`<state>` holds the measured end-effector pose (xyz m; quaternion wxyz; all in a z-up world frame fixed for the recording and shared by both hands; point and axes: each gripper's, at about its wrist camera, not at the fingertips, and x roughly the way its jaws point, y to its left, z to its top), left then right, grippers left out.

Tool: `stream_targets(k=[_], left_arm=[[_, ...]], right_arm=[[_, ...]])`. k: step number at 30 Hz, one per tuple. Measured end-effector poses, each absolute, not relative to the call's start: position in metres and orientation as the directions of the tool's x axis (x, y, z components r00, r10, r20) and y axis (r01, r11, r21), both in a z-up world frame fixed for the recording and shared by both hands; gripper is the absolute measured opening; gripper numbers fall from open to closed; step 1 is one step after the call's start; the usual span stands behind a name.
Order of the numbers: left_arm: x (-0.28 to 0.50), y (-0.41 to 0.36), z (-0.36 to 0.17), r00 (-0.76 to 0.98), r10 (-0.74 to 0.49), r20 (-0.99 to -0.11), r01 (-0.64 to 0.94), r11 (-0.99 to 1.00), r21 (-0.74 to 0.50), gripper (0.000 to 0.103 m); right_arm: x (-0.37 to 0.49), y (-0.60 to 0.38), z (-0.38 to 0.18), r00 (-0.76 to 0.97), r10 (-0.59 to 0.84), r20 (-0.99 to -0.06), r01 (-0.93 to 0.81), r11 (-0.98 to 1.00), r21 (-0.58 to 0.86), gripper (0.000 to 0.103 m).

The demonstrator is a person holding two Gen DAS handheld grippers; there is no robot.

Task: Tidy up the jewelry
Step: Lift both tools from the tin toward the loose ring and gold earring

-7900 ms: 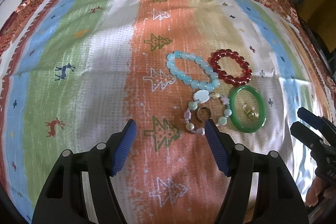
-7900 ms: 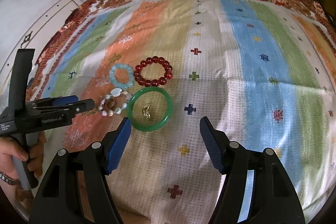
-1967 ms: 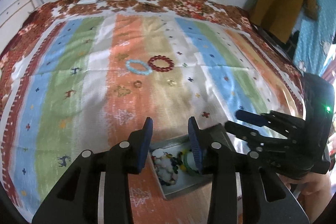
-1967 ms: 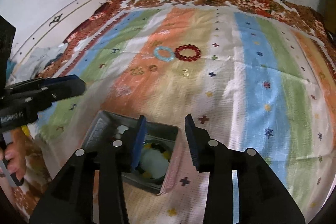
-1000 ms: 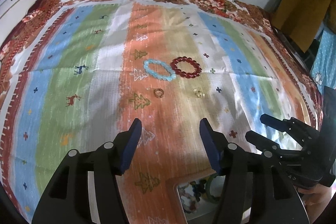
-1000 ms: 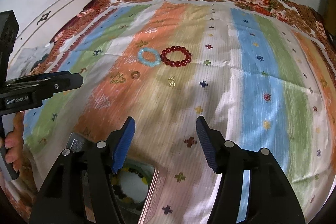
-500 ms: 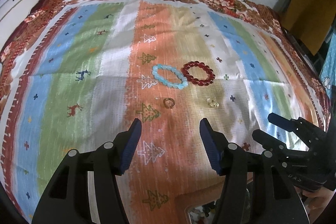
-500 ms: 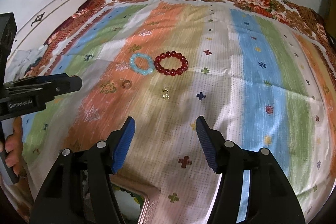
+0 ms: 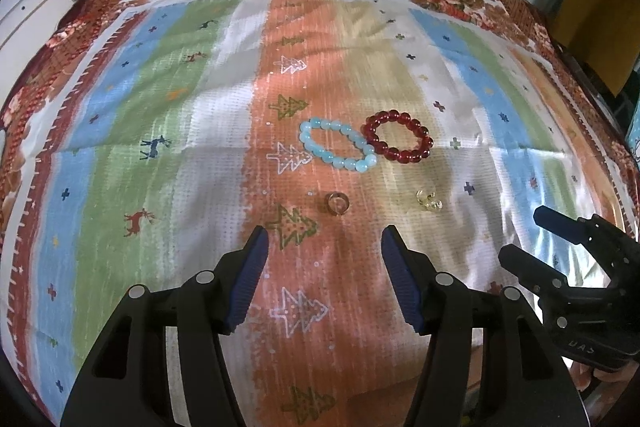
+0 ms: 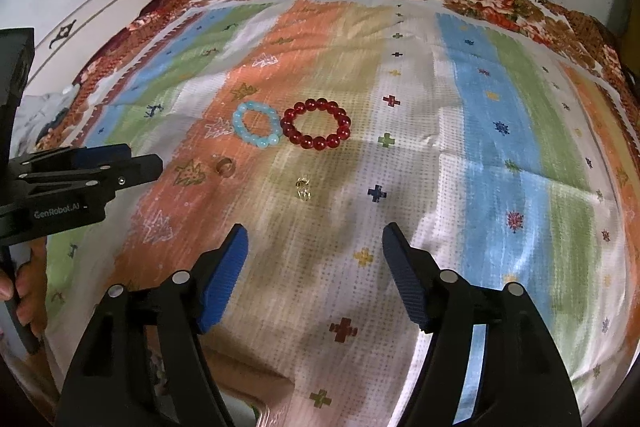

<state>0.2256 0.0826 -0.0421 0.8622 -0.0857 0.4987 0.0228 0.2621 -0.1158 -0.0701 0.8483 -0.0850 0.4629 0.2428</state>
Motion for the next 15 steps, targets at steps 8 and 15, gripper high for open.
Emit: stream_targets(k=[8,15], left_arm=[[0.240,0.083,-0.052,0.481,-0.047,-0.875,-0.121,0.985,-0.119,0.062],[0.253,0.086,-0.062,0.457,-0.062,-0.887,-0.126,0.983,-0.134,0.063]], right_arm=[[0.279,-0.113,-0.079,0.425,0.341,-0.839,-0.472,0.874,0.116,0.078],[0.294,-0.109,-0.089,0.399,0.343,-0.850,-0.465,0.875,0.135,0.079]])
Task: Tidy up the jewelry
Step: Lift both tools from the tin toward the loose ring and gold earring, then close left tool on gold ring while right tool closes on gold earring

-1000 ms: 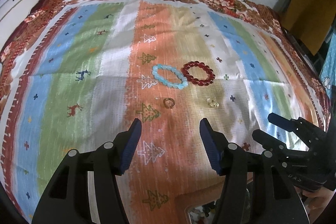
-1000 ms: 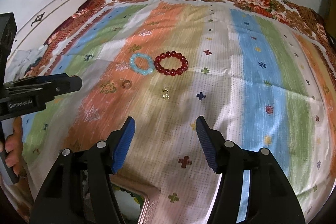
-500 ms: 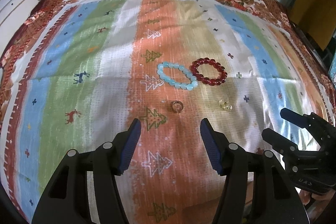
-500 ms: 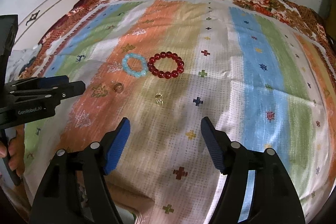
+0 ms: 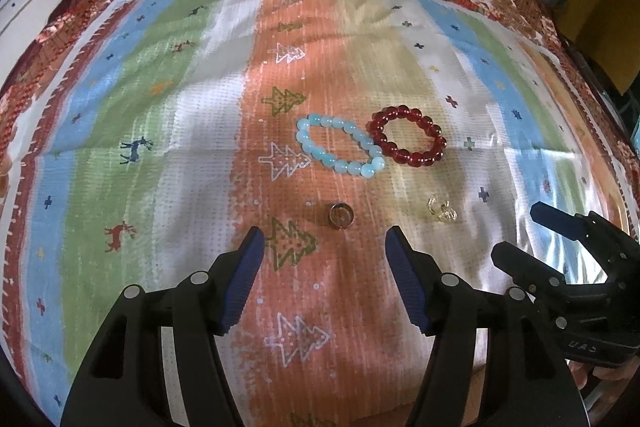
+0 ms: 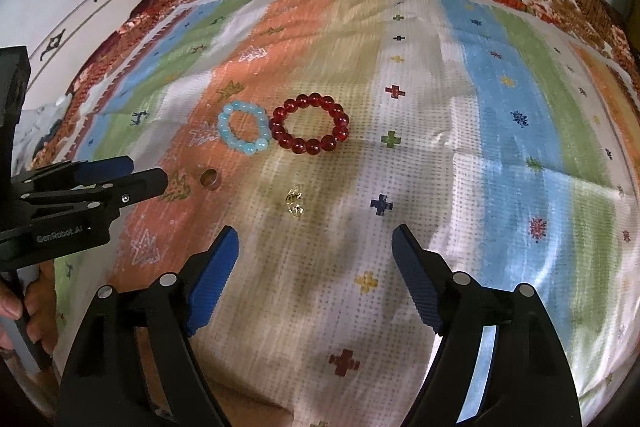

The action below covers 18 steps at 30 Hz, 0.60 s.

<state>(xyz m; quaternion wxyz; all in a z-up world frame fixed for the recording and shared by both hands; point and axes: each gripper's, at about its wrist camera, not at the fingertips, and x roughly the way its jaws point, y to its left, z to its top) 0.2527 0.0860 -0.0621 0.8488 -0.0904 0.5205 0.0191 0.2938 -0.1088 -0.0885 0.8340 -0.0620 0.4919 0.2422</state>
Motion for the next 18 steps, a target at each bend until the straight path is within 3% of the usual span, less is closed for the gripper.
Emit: stream_targets(k=[18], left_arm=[[0.281,0.086,-0.089,0.397,-0.097,-0.913,-0.122,0.980,-0.157,0.063]], right_arm=[[0.317,-0.092,-0.110,0.352,0.339,-0.872,-0.487,0.862,0.139,0.079]])
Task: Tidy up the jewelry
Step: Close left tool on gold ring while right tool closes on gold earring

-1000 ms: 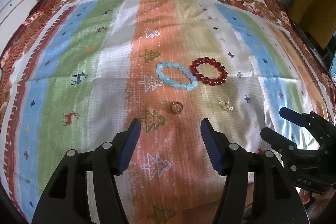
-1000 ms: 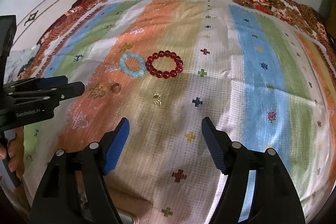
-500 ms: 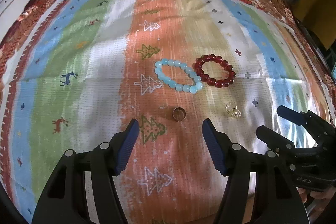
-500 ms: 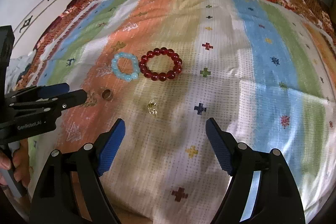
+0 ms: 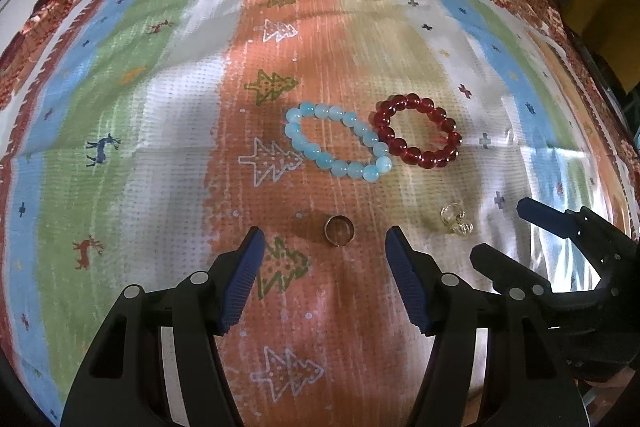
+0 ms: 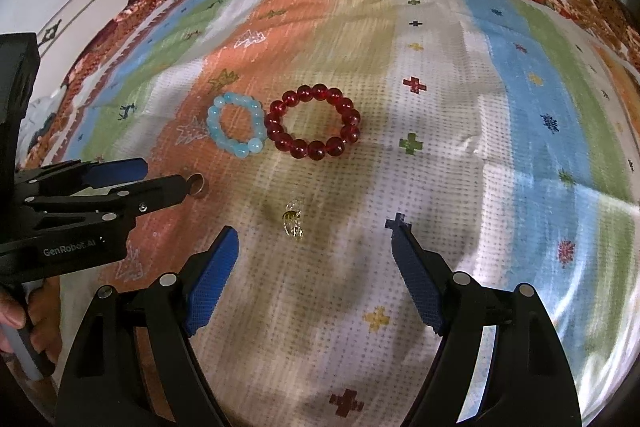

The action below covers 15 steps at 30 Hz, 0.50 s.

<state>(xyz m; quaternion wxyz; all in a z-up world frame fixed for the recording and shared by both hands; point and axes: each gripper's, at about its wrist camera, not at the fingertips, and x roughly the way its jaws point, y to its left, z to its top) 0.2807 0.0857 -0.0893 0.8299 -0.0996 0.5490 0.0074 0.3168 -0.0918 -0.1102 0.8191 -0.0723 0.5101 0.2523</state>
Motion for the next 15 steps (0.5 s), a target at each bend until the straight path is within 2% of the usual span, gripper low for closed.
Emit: stream_targets(k=[9,15], left_arm=[[0.293,0.084,-0.100,0.377,-0.099,-0.921,-0.118,0.981,-0.153,0.062],[0.299,0.083,-0.107,0.359,-0.094,-0.928,-0.113,0.983,-0.143,0.057]], right_arm=[[0.322,-0.079,-0.119,0.353,0.322,-0.878,-0.525,0.846,0.099,0.079],[0.326,-0.073,-0.125,0.347,0.316,-0.883,-0.531,0.842,0.093,0.079]])
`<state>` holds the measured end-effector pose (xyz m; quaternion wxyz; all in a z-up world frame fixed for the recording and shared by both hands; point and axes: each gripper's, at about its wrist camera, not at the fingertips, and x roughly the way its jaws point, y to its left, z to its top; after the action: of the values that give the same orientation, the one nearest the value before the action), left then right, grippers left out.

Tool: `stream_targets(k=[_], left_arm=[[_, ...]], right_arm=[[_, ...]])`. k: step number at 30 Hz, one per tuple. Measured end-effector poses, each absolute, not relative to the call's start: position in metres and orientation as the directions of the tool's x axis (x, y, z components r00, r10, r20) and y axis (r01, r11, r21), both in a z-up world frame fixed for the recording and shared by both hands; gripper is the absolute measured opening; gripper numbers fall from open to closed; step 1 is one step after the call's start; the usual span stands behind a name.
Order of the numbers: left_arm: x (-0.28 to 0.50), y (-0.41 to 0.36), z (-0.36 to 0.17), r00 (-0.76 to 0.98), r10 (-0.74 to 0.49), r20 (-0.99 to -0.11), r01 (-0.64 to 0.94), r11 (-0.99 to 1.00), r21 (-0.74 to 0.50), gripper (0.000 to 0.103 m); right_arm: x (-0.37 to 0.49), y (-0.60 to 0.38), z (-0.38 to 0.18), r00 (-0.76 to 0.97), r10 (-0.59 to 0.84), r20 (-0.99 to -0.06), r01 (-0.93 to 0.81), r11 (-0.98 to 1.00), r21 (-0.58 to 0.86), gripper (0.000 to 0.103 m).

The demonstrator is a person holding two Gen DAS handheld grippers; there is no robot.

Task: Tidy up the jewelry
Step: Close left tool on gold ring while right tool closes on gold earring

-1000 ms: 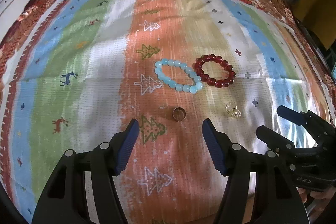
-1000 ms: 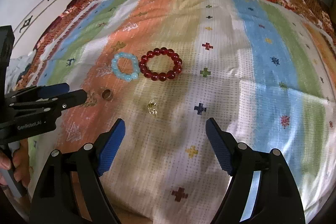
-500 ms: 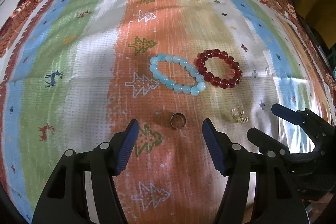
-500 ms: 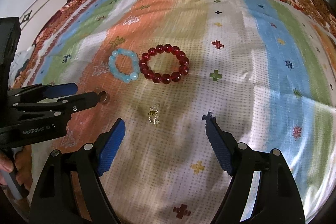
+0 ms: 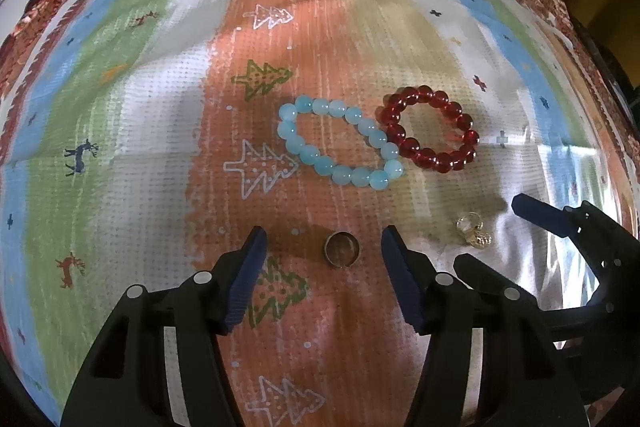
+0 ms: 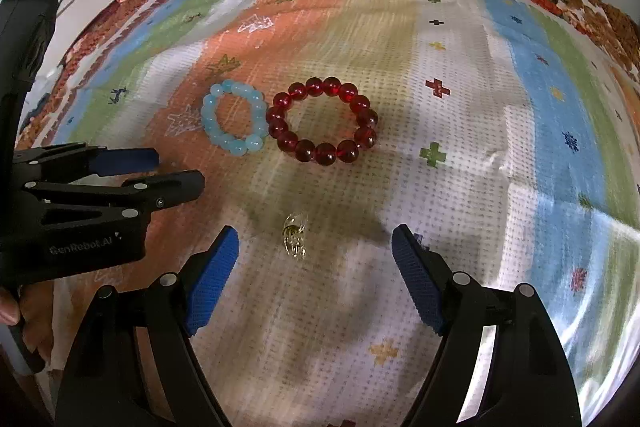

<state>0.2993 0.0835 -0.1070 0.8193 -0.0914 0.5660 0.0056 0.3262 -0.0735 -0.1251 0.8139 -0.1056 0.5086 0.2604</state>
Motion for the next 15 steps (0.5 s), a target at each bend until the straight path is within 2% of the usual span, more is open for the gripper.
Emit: stream_targets(k=[5,9,11,13,15], left_arm=[[0.3015,0.0841,-0.1098,0.355,-0.077,-0.932,-0.115,0.985,-0.126,0.052],[0.3017,0.0836,-0.1115,0.352,-0.052,-0.935,-0.111,0.989,-0.097,0.037],[0.3017,0.0845,-0.1116,0.349,-0.035,-0.937,-0.114,0.990,-0.079,0.031],[0.3015,0.0863,-0.1120,0.343,-0.032,-0.939,-0.118,0.990,-0.077,0.023],[0.3010,0.0876,-0.1121,0.341,-0.028,-0.940,-0.121,0.990,-0.074,0.019]], right_arm=[[0.3281,-0.0693,-0.1292,0.339,0.321,-0.885,-0.543,0.834,0.094,0.079],[0.3284,-0.0663,-0.1304,0.338,0.317,-0.886,-0.550,0.831,0.088,0.078],[0.3283,-0.0656,-0.1316,0.346,0.293,-0.891,-0.544,0.837,0.064,0.062],[0.3305,-0.0670,-0.1315,0.349,0.283,-0.893,-0.534,0.844,0.058,0.053],[0.3334,-0.0718,-0.1313,0.350,0.281,-0.894,-0.522,0.851,0.063,0.044]])
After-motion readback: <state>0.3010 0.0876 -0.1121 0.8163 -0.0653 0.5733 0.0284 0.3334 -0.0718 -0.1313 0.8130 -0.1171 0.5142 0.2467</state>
